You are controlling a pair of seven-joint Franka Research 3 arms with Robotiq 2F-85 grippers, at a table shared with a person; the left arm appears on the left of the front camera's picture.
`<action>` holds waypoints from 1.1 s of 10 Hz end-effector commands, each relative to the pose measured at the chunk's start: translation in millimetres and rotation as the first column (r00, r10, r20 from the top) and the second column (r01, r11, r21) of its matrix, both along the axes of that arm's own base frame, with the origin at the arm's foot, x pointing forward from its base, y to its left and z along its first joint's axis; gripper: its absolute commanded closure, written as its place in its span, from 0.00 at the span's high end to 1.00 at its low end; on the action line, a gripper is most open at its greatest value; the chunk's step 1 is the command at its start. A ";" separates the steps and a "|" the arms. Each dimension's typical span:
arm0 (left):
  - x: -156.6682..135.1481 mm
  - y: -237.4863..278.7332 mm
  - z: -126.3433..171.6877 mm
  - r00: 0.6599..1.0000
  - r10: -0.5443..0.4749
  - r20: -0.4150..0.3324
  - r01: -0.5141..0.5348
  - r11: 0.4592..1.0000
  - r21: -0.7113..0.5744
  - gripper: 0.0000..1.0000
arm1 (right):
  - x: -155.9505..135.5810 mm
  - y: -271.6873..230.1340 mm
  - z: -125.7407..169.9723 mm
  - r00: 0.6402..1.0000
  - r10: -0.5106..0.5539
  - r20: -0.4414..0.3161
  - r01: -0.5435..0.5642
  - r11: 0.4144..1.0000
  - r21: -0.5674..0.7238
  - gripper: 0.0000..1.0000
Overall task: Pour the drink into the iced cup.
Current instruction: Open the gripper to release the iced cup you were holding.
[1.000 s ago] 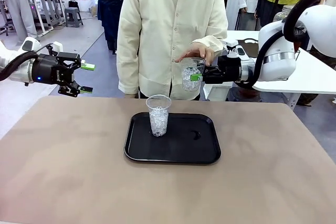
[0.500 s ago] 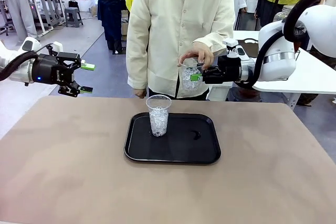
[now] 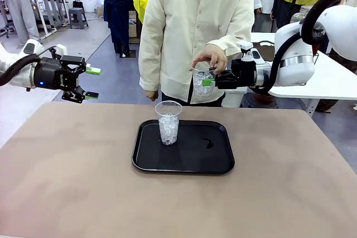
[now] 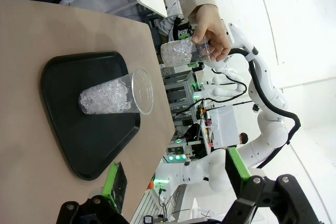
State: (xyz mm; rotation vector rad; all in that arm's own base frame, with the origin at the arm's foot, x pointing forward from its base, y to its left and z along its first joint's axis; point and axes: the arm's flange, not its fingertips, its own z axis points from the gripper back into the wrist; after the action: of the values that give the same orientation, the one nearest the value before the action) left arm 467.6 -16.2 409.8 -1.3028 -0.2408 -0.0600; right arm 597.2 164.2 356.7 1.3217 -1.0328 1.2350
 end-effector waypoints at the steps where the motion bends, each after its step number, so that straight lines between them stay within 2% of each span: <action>1: 0.2 -0.3 1.2 1.000 0.001 -0.005 -0.001 1.000 -0.003 1.00 | -2.4 0.8 1.8 1.000 0.001 0.018 -0.001 1.000 0.005 0.67; 6: 0.2 -0.3 1.2 1.000 0.001 -0.005 -0.001 1.000 -0.003 1.00 | -2.4 0.8 1.8 1.000 0.001 0.018 -0.001 1.000 0.005 0.67; 7: 0.2 -0.3 1.2 1.000 0.001 -0.005 -0.001 1.000 -0.003 1.00 | 0.0 0.0 0.1 1.000 0.000 0.000 0.000 1.000 0.000 0.77; 8: 0.2 -0.3 1.2 1.000 0.001 -0.005 -0.001 1.000 -0.003 1.00 | -0.4 -4.0 0.5 1.000 0.008 -0.012 -0.008 1.000 0.017 0.97; 9: 0.2 -0.3 1.2 1.000 0.001 -0.005 -0.001 1.000 -0.003 1.00 | -1.4 -7.6 1.0 1.000 0.009 -0.013 -0.009 1.000 0.022 1.00; 11: 0.2 -0.3 1.2 1.000 0.001 -0.005 -0.001 1.000 -0.003 1.00 | -2.6 -18.4 1.3 1.000 0.004 -0.022 -0.003 1.000 0.026 1.00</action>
State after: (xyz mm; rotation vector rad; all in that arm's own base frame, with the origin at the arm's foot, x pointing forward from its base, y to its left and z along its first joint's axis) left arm 467.6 -16.2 409.8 -1.3028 -0.2408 -0.0600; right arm 598.4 151.6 357.0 1.3344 -1.0421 1.2210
